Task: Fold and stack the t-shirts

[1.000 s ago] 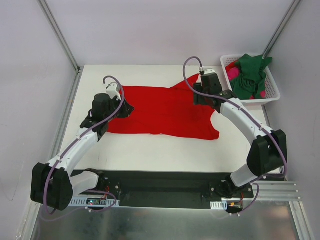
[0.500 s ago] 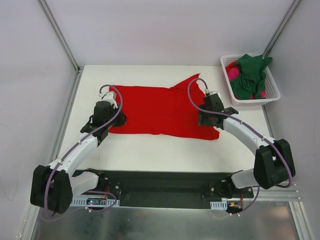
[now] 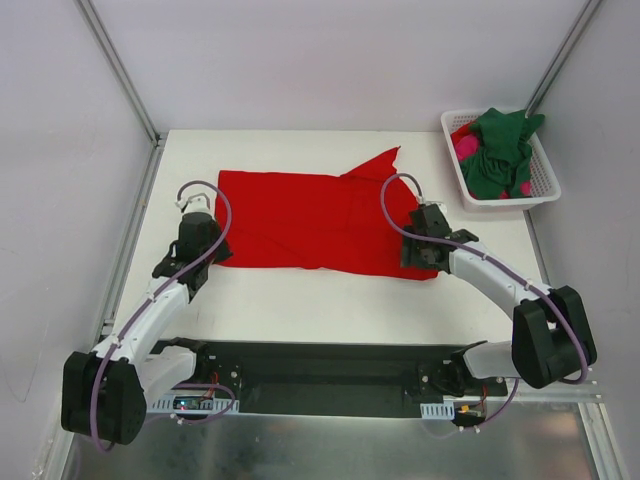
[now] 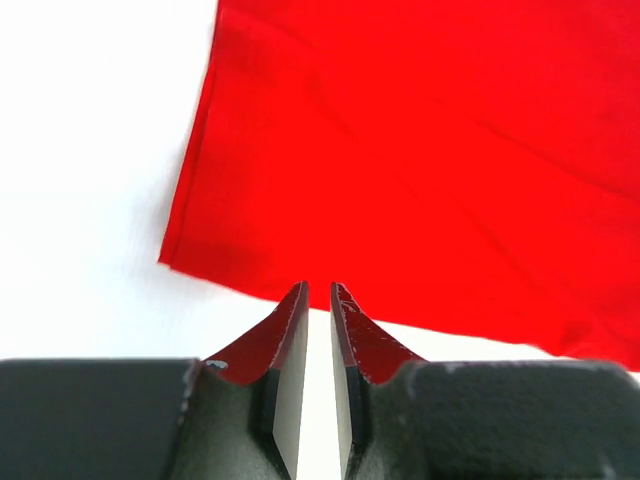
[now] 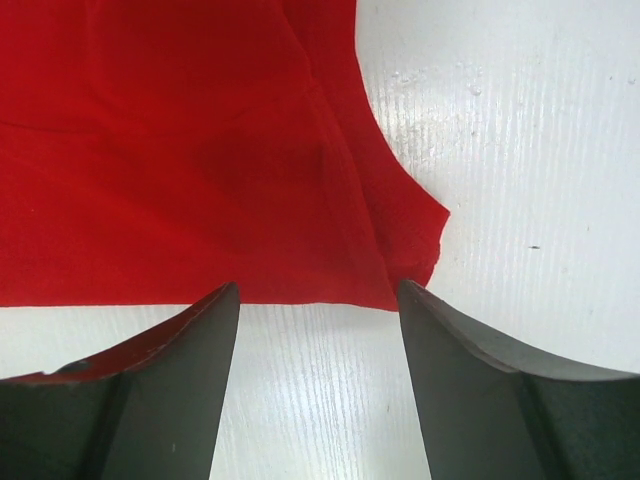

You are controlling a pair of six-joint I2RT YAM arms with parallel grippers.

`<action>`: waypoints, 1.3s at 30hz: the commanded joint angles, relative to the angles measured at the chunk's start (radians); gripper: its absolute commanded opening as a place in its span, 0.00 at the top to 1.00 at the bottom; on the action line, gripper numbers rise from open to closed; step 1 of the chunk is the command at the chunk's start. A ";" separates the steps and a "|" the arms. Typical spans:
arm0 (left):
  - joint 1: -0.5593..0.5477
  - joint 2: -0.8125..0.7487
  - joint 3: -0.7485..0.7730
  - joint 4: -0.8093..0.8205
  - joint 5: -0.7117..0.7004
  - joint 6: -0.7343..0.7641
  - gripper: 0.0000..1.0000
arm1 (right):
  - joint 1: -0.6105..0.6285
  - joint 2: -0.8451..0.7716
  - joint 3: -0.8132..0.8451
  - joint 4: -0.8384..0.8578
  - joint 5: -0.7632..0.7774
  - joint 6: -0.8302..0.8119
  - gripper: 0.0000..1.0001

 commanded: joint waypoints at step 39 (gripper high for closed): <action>-0.025 0.494 0.093 0.300 0.340 -0.134 1.00 | 0.084 0.401 0.306 0.137 -0.230 -0.028 0.99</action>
